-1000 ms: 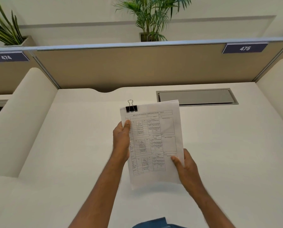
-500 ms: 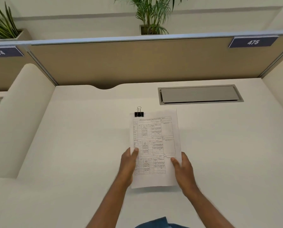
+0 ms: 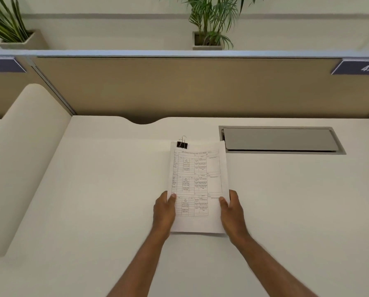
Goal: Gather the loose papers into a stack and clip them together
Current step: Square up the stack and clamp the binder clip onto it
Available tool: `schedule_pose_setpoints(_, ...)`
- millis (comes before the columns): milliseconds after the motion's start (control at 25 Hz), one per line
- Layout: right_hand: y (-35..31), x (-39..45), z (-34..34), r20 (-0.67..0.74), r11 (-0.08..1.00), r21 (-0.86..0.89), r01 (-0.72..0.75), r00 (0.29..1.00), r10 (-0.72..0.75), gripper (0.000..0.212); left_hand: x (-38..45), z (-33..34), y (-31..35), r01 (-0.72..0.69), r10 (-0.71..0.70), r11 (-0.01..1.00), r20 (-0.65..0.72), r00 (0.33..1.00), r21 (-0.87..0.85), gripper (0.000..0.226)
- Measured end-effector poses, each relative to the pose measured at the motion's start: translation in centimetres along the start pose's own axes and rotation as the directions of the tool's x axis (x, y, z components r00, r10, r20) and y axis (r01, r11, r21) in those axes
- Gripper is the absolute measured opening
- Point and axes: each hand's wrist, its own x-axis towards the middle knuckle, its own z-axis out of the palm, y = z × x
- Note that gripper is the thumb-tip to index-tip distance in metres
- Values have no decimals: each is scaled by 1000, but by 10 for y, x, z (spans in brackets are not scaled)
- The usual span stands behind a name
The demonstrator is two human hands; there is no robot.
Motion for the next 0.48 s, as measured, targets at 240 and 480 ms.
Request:
schedule_pose_setpoints(240,-31,81,36,-17,997,-60,39,999,-40,35,81,-3,33,-133,149,979,-104,983,152,27)
schedule_pose_setpoints(480,-51,140,60,-15,967,-200,158,986,-164,42,130,-1,60,-108,194,939,-244,950,326,33)
